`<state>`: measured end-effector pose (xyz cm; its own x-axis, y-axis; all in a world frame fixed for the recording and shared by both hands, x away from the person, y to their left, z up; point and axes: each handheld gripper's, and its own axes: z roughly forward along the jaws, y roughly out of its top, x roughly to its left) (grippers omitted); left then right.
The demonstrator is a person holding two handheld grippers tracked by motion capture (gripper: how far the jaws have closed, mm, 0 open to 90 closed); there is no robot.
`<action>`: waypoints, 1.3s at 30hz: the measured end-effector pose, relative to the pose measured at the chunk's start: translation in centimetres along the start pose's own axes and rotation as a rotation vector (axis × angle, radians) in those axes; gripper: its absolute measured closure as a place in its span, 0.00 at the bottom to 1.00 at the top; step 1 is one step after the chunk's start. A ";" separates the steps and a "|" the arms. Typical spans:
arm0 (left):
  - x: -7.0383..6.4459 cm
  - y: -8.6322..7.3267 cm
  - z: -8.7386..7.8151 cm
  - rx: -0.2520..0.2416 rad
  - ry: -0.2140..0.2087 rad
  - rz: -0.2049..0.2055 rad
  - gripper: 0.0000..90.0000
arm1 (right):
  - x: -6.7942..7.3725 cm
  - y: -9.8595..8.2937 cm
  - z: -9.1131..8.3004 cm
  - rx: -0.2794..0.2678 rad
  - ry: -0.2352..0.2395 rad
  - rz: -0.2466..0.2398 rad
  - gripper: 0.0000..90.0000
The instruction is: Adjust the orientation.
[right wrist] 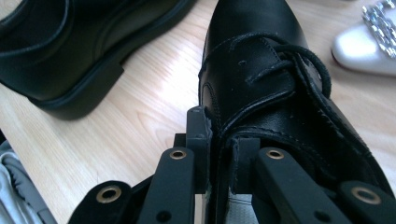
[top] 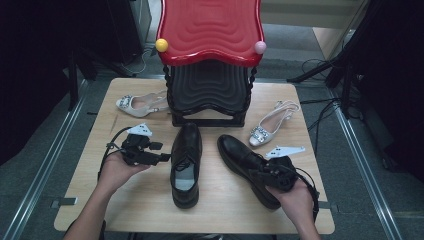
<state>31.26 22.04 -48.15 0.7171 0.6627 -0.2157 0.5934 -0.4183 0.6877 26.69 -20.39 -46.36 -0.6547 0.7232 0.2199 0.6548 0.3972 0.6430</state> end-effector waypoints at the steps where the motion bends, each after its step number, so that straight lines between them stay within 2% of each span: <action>1: 0.0 0.0 0.0 0.000 0.000 0.000 0.43 | 0.1 0.3 0.2 -0.006 -0.005 -0.014 0.92; 9: -0.2 -1.3 -0.8 -0.003 0.009 -0.025 0.43 | 1.0 2.6 2.1 -0.012 0.006 -0.037 0.92; 15: -0.5 -2.1 -1.3 -0.012 0.023 -0.037 0.43 | 1.3 4.0 3.9 0.004 -0.027 -0.047 0.92; 23: -0.8 -2.8 -1.5 -0.016 0.034 -0.053 0.43 | 2.1 4.8 5.2 0.028 -0.044 -0.053 0.91; 26: -0.9 -2.8 -1.4 -0.014 0.032 -0.047 0.43 | 2.5 4.9 5.7 0.028 -0.045 -0.059 0.91; 28: -1.0 -2.7 -1.3 -0.013 0.025 -0.041 0.43 | 2.5 5.0 5.9 0.022 -0.027 -0.048 0.88; 30: -1.0 -2.7 -1.1 -0.012 0.023 -0.039 0.43 | 2.5 4.9 6.0 0.021 -0.015 -0.048 0.86; 31: -1.0 -2.7 -1.1 -0.010 0.021 -0.038 0.43 | 2.4 4.8 5.9 0.025 -0.008 -0.062 0.83; 33: -1.0 -2.7 -1.0 -0.010 0.021 -0.039 0.43 | 2.3 4.7 5.4 0.009 0.025 -0.055 0.79; 34: -1.0 -2.7 -1.0 -0.011 0.020 -0.040 0.43 | 2.2 4.6 5.1 0.001 0.026 -0.056 0.78; 38: -1.0 -2.7 -0.9 -0.014 0.022 -0.049 0.43 | 1.6 4.1 3.0 -0.036 0.047 -0.076 0.83; 39: -1.0 -2.7 -0.9 -0.014 0.022 -0.049 0.44 | 1.6 4.1 3.0 -0.036 0.047 -0.076 0.83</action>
<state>28.64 23.04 -49.14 0.6793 0.6955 -0.2340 0.6219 -0.3764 0.6867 29.45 -15.89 -45.51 -0.7195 0.6642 0.2027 0.5891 0.4292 0.6846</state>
